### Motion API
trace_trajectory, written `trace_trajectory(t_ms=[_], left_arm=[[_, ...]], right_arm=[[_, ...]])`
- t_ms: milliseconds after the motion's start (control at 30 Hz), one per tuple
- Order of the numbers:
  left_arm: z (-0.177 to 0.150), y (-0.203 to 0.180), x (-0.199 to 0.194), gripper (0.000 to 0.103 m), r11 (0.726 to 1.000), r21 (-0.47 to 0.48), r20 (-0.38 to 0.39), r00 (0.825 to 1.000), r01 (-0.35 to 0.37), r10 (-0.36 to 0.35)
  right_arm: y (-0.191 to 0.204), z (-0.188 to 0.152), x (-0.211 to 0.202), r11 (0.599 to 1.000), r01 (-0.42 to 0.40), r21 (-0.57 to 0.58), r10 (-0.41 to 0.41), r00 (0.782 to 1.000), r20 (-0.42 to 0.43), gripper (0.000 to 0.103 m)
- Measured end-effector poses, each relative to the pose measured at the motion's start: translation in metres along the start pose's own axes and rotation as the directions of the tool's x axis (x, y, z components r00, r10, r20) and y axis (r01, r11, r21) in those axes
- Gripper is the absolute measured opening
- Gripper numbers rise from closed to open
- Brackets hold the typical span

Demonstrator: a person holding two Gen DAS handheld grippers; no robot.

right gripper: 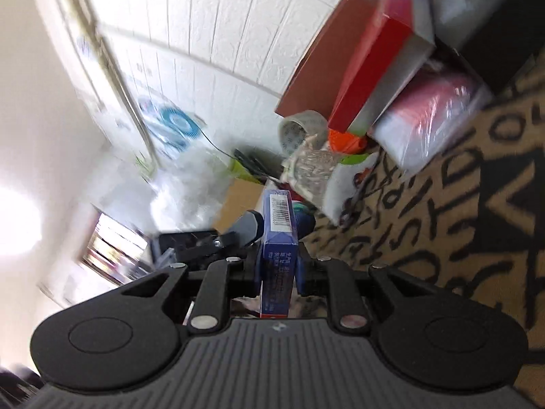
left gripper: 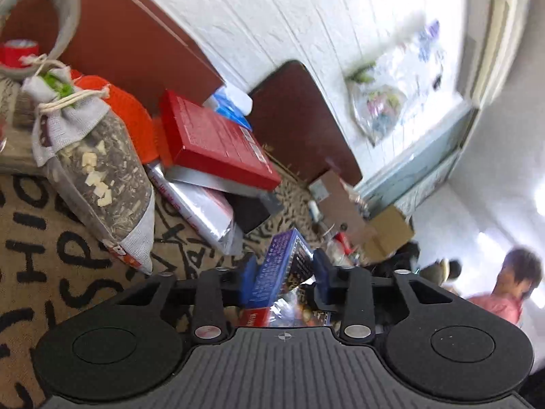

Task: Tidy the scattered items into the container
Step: 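Close the right gripper on the blue card box and lift it, then carry the card box into the brown box and open the right gripper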

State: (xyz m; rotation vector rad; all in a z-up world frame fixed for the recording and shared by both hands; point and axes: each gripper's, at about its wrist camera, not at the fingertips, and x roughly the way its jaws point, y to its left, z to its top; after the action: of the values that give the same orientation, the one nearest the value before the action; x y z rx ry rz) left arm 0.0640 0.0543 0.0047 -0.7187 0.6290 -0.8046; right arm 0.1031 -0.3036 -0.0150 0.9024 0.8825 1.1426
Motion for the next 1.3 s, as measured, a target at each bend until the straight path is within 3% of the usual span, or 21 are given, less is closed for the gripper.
trace_trajectory(t_ms=[100, 233, 400, 567, 733, 833, 900, 933, 967, 1000, 1067, 1100, 1133, 1200, 1233, 1300], left_arm=[[0.011, -0.01, -0.002, 0.031, 1.0, 0.028, 0.011, 1.0, -0.004, 0.003], [0.051, -0.028, 0.004, 0.031, 0.997, 0.083, 0.026, 1.0, -0.005, 0.003], [0.128, -0.038, 0.02, 0.032, 0.984, 0.166, 0.052, 0.997, -0.06, 0.052], [0.217, -0.015, 0.05, 0.034, 0.981, 0.169, 0.076, 0.994, -0.093, 0.081], [0.28, 0.027, 0.093, 0.035, 0.975, 0.147, 0.049, 0.986, -0.165, 0.159], [0.299, 0.053, 0.118, 0.036, 0.968, 0.135, 0.014, 0.977, -0.213, 0.213], [0.304, 0.065, 0.13, 0.045, 0.958, 0.13, -0.001, 0.967, -0.254, 0.256], [0.306, 0.069, 0.134, 0.045, 0.955, 0.129, -0.007, 0.962, -0.269, 0.272], [0.306, 0.074, 0.138, 0.048, 0.946, 0.127, -0.012, 0.953, -0.299, 0.303], [0.305, 0.076, 0.14, 0.062, 0.933, 0.132, -0.013, 0.941, -0.335, 0.339], [0.302, 0.076, 0.139, 0.088, 0.906, 0.164, 0.013, 0.92, -0.389, 0.392], [0.3, 0.074, 0.135, 0.091, 0.888, 0.175, 0.041, 0.904, -0.425, 0.425], [0.299, 0.073, 0.13, 0.091, 0.885, 0.169, 0.058, 0.901, -0.433, 0.43], [0.298, 0.066, 0.118, 0.091, 0.888, 0.147, 0.095, 0.9, -0.435, 0.425], [0.297, 0.059, 0.112, 0.091, 0.876, 0.161, 0.119, 0.89, -0.455, 0.44], [0.292, 0.035, 0.102, 0.091, 0.82, 0.224, 0.161, 0.85, -0.527, 0.502]], right_arm=[[0.005, 0.006, -0.001, 0.999, -0.029, 0.014, 0.029, 0.999, 0.021, 0.021], [0.027, 0.034, 0.004, 0.998, -0.052, -0.02, 0.053, 0.998, 0.041, 0.021], [0.049, 0.102, 0.025, 0.994, -0.043, -0.099, 0.051, 0.996, 0.079, 0.022], [0.044, 0.187, 0.063, 0.995, -0.04, -0.097, 0.054, 0.988, 0.145, 0.023], [0.013, 0.253, 0.097, 0.999, 0.003, -0.032, 0.004, 0.98, 0.198, 0.023], [-0.01, 0.274, 0.11, 0.998, 0.064, 0.014, -0.065, 0.976, 0.209, 0.022], [-0.021, 0.282, 0.118, 0.991, 0.126, 0.046, -0.133, 0.97, 0.204, 0.023], [-0.025, 0.285, 0.121, 0.987, 0.151, 0.06, -0.16, 0.966, 0.202, 0.024], [-0.028, 0.286, 0.122, 0.98, 0.184, 0.073, -0.195, 0.959, 0.205, 0.027], [-0.029, 0.286, 0.121, 0.97, 0.23, 0.084, -0.243, 0.945, 0.22, 0.031], [-0.02, 0.287, 0.119, 0.966, 0.257, 0.039, -0.259, 0.936, 0.238, 0.061], [-0.012, 0.286, 0.119, 0.952, 0.305, 0.013, -0.299, 0.921, 0.251, 0.07], [-0.004, 0.284, 0.119, 0.944, 0.33, -0.02, -0.313, 0.913, 0.262, 0.08], [0.01, 0.28, 0.118, 0.926, 0.373, -0.057, -0.344, 0.898, 0.274, 0.086], [0.017, 0.276, 0.118, 0.913, 0.401, -0.073, -0.366, 0.886, 0.285, 0.091], [0.03, 0.268, 0.11, 0.891, 0.444, -0.097, -0.394, 0.861, 0.321, 0.091]])
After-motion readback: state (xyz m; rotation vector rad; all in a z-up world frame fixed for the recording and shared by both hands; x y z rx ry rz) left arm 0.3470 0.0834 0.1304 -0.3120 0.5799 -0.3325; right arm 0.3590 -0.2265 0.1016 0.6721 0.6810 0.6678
